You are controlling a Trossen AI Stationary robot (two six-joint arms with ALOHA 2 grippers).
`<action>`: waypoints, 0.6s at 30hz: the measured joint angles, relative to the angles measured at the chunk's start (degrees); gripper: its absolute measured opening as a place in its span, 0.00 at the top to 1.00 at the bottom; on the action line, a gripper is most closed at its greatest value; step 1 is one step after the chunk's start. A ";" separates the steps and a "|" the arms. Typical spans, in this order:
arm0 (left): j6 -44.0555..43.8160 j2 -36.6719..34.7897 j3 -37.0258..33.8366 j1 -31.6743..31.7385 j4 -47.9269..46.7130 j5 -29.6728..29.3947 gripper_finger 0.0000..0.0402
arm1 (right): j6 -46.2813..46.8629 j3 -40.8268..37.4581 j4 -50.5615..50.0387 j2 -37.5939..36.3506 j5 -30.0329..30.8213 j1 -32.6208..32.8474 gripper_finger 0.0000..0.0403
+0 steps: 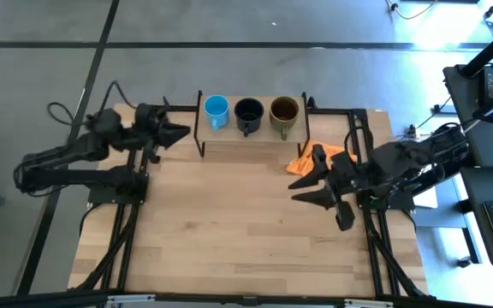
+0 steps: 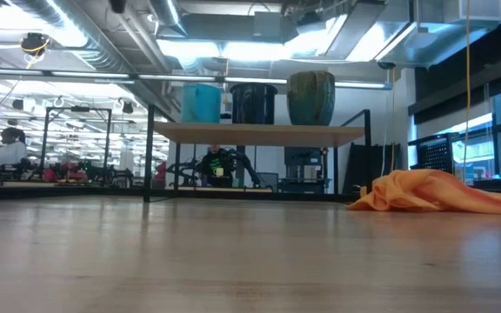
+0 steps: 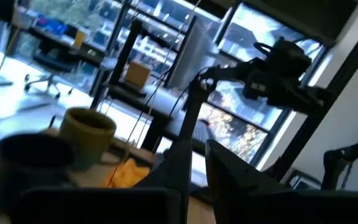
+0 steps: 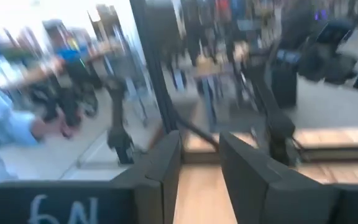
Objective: Stack small to large cups/mugs on shelf
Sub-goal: Return to Home Position
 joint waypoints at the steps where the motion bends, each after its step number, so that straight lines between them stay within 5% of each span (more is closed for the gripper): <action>1: 0.00 -1.17 0.03 -1.19 -2.41 -1.76 0.90 | -0.20 -4.30 5.03 -2.09 -0.60 -0.30 0.72; 9: 6.69 -4.55 -0.17 -12.84 -9.24 -15.32 0.90 | -1.39 -28.43 31.53 -15.97 -1.92 -1.88 0.72; 18: 8.45 -13.52 -10.68 -21.45 -0.42 -19.21 0.90 | -0.17 -42.79 44.28 -24.17 -1.98 -2.34 0.72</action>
